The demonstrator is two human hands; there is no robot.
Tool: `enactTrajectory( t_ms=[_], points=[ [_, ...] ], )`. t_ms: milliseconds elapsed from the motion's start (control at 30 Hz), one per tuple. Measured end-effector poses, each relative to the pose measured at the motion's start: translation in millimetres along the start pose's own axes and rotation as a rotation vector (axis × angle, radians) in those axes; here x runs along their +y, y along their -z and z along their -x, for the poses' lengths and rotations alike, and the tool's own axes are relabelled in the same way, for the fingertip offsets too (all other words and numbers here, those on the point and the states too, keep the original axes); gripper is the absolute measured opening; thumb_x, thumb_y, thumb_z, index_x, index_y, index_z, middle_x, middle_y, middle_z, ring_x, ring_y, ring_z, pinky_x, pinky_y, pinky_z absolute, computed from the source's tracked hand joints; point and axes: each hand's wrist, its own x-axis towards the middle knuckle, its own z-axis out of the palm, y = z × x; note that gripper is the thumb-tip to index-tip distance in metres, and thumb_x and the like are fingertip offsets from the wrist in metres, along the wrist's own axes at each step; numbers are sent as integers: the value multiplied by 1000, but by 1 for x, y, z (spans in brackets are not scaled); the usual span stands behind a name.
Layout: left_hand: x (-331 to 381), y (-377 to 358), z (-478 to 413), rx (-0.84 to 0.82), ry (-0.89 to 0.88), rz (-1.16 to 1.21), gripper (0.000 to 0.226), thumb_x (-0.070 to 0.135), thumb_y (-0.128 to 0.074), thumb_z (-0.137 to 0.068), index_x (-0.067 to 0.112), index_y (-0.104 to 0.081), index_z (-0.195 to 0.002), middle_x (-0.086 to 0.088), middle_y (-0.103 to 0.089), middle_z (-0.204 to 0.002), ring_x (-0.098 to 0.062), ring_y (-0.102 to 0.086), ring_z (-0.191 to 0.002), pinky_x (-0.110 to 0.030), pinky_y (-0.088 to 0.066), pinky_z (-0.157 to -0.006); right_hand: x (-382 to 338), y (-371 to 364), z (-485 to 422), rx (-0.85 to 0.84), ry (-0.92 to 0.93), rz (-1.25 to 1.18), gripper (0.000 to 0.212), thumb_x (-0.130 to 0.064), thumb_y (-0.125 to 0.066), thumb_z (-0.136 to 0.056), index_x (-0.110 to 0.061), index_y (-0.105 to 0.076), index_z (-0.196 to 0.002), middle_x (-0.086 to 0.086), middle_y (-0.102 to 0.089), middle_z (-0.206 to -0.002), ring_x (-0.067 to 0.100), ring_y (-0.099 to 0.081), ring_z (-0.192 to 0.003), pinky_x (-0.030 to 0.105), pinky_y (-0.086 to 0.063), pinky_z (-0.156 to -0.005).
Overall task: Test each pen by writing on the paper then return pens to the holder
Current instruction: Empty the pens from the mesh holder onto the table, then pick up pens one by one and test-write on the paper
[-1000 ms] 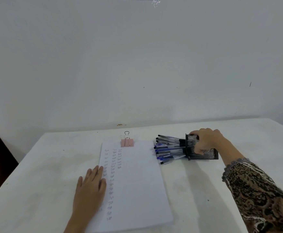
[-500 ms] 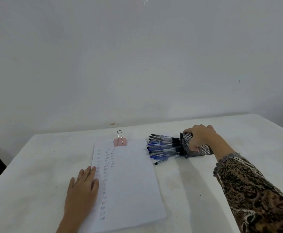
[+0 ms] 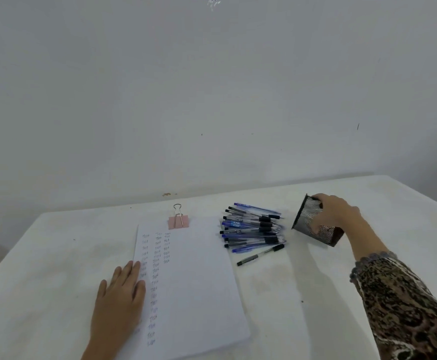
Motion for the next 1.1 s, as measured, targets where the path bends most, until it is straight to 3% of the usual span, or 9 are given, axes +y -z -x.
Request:
enactTrajectory(
  t_ms=[100,200,400,600,667,733,833,933,1100],
  points=[
    [-4,-3,0,-81,63,81,50,24,-29,-99,21,-19,-147,5,-18,-155,-16,-13,-144,-38,-9,-116,7,-20,-3,241,-64,-424,90,-20,-80,-62,-18,-34,-139,12,-48,-130,32,-47,-119,44,-41,-97],
    [-4,-4,0,-23,8,41,45,16,-34,-98,13,-34,-143,-2,-31,-150,-25,-27,-140,-48,-20,-113,-1,-49,-2,423,-64,-808,94,-14,-84,-60,-6,-32,-138,17,-46,-132,33,-46,-120,43,-42,-99],
    [-5,-3,-1,-60,53,74,50,24,-28,-99,21,-16,-148,5,-16,-155,-16,-11,-144,-38,-9,-116,-12,-91,6,523,-91,-1093,92,-12,-83,-66,-7,-25,-137,17,-47,-132,30,-48,-121,31,-39,-97],
    [-5,-4,0,-65,51,83,50,22,-31,-98,20,-20,-147,3,-18,-155,-17,-12,-144,-40,-9,-116,-8,-100,7,483,-107,-1068,107,-24,-85,-63,-6,-18,-144,16,-33,-144,29,-34,-134,43,-30,-112],
    [-6,-5,0,-50,44,71,48,21,-31,-98,17,-24,-146,0,-23,-154,-19,-17,-144,-43,-12,-115,-16,-100,24,640,-225,-1034,91,-33,-73,-71,-4,-26,-142,18,-30,-144,33,-28,-135,50,-24,-110],
    [-8,-6,-1,-26,20,58,47,20,-31,-98,14,-29,-144,-3,-28,-152,-23,-21,-142,-46,-16,-114,-27,-104,45,830,-60,-997,71,-42,-59,-68,-5,-46,-127,15,-45,-127,32,-41,-120,49,-31,-99],
    [-6,-4,0,-55,56,100,49,23,-31,-98,20,-22,-147,3,-20,-155,-17,-13,-144,-39,-10,-116,-39,-106,67,387,581,-675,48,-58,-58,-68,-31,-59,-108,-6,-54,-106,17,-48,-103,37,-33,-91],
    [-4,-3,1,-51,66,137,49,23,-31,-98,22,-22,-147,4,-19,-155,-16,-11,-144,-38,-7,-116,-48,-115,69,39,689,-213,56,-73,-44,-59,-47,-60,-107,-18,-43,-105,3,-34,-105,26,-17,-88],
    [-3,-1,1,-49,67,159,49,24,-31,-98,22,-22,-147,5,-18,-155,-15,-11,-144,-37,-5,-116,-54,-128,50,430,634,-254,15,-42,-63,-70,-34,-71,-80,-11,-58,-84,10,-51,-90,32,-28,-78]
  ],
)
